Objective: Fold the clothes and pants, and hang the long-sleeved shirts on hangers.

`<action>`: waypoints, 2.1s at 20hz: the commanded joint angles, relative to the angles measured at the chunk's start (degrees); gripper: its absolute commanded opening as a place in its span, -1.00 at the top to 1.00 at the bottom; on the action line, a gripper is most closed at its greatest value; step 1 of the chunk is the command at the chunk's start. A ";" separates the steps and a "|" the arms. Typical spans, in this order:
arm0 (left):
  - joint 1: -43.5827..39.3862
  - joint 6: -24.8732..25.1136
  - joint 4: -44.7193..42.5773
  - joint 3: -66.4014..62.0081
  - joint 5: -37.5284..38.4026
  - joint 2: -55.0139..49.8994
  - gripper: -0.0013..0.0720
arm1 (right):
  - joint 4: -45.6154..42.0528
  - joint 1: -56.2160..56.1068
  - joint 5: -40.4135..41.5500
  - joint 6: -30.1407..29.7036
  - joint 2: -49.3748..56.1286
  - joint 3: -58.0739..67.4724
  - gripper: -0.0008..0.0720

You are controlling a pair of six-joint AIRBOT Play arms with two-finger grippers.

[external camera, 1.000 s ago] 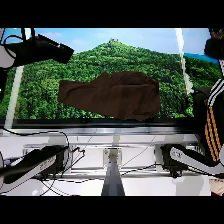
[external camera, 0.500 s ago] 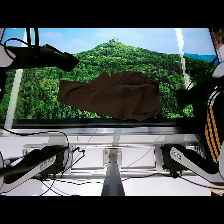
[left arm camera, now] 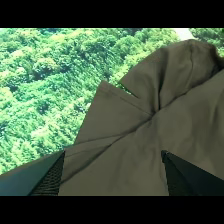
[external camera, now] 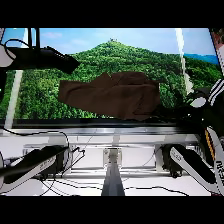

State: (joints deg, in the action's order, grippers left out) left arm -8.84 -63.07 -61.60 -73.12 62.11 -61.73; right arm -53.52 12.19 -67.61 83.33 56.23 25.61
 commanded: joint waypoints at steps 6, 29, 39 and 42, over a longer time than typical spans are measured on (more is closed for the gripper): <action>0.02 0.00 0.04 0.02 0.07 -0.07 -0.93 | 5.31 -5.62 8.70 9.57 2.45 -2.56 0.00; 9.03 -12.63 -0.09 0.02 -3.72 -0.02 -0.93 | -13.68 -16.15 11.89 9.20 -1.60 44.37 0.94; 13.35 -9.03 -1.16 12.76 5.79 -9.73 -0.50 | -18.51 -16.15 2.14 6.95 -5.03 46.12 0.94; 13.35 -5.25 7.56 16.06 2.75 -15.04 -0.11 | -18.53 -16.15 2.21 6.95 -4.96 45.42 0.94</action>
State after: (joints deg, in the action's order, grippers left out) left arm 4.58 -71.85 -60.95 -60.66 66.41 -72.44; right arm -71.66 -3.90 -64.53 90.39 51.24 71.42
